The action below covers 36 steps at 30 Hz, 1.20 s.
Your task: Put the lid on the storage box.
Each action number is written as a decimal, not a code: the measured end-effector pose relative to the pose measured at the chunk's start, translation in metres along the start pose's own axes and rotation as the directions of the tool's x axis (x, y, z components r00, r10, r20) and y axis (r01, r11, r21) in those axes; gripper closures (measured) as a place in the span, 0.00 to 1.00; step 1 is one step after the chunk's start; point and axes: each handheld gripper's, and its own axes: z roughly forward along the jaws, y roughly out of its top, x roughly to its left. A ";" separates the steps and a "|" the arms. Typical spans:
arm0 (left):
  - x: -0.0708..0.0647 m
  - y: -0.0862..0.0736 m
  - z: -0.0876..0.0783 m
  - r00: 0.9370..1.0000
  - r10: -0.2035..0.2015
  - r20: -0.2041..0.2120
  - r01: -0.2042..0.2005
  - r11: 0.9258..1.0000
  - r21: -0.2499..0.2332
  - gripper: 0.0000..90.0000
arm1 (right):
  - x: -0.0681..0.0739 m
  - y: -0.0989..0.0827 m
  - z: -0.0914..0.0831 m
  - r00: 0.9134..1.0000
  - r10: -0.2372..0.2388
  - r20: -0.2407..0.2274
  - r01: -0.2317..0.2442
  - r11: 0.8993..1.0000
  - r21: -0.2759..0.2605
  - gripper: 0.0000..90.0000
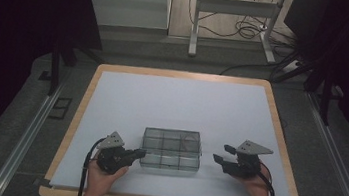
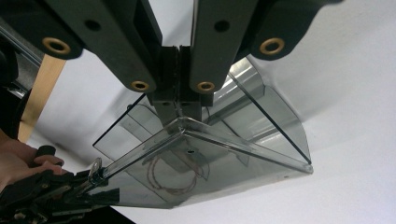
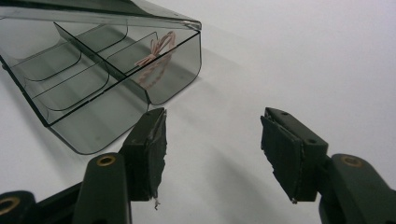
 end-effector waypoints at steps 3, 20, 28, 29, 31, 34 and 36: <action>0.000 -0.002 0.001 1.000 -0.004 0.002 0.004 1.000 0.010 1.00 | 0.000 0.000 0.000 1.000 -0.001 0.001 0.001 1.000 0.001 0.44; -0.004 -0.013 0.005 1.000 -0.009 0.009 0.008 0.999 0.051 1.00 | 0.000 -0.003 -0.003 1.000 0.005 -0.001 -0.005 1.000 0.004 0.44; -0.005 -0.015 0.006 1.000 -0.014 0.012 0.014 0.998 0.057 1.00 | 0.000 -0.004 -0.003 1.000 0.007 -0.002 -0.007 1.000 0.004 0.44; -0.005 -0.016 0.007 1.000 -0.016 0.011 0.015 0.998 0.059 1.00 | 0.000 -0.004 -0.003 1.000 0.008 -0.001 -0.008 1.000 0.002 0.44; -0.005 -0.016 0.007 1.000 -0.014 0.012 0.013 0.998 0.062 1.00 | 0.000 -0.004 -0.003 1.000 0.009 -0.003 -0.009 1.000 0.003 0.43; -0.006 -0.016 0.006 1.000 -0.014 0.010 0.013 0.998 0.061 1.00 | 0.000 -0.005 -0.002 1.000 0.009 -0.003 -0.009 1.000 0.005 0.43; -0.006 -0.017 0.006 1.000 -0.016 0.011 0.015 0.998 0.063 1.00 | 0.000 -0.005 -0.002 1.000 0.007 -0.002 -0.007 1.000 0.006 0.43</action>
